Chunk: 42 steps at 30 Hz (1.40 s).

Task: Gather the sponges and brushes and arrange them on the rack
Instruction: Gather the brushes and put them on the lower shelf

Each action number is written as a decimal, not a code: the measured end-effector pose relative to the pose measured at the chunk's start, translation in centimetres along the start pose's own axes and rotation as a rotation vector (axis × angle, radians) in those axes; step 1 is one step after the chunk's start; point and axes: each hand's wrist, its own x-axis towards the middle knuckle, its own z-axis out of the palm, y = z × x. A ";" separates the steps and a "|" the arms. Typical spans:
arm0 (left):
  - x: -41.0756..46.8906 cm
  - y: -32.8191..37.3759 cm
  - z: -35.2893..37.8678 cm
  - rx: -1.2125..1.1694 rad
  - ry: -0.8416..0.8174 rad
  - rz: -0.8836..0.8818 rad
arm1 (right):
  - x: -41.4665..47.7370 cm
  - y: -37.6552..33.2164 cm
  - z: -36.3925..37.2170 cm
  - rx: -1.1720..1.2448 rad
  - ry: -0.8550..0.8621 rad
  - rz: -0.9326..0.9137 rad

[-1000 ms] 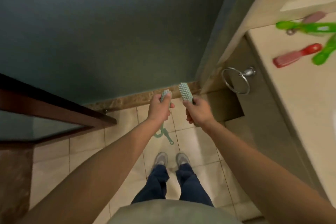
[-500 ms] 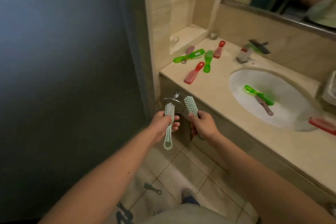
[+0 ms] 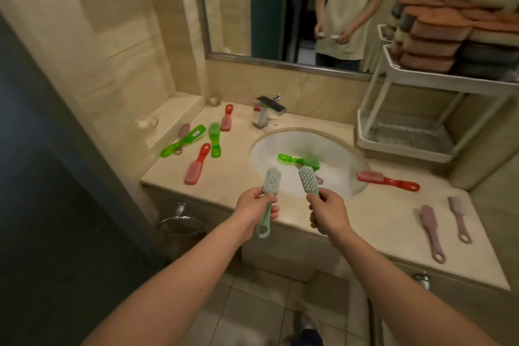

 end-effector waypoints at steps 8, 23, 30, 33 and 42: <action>7.6 3.7 12.5 0.109 -0.150 -0.010 | 9.2 -0.1 -9.3 0.141 0.189 0.118; 20.6 8.4 33.0 0.220 -0.272 -0.010 | 26.2 2.1 -23.6 0.138 0.420 0.143; 25.8 9.0 38.8 0.453 -0.261 -0.003 | 32.7 3.5 -27.1 0.062 0.320 0.214; 27.8 8.7 40.5 0.583 -0.268 0.014 | 35.0 4.7 -27.9 -0.008 0.270 0.213; 32.1 7.5 42.5 0.642 -0.219 0.072 | 39.7 5.2 -28.2 -0.225 0.233 0.156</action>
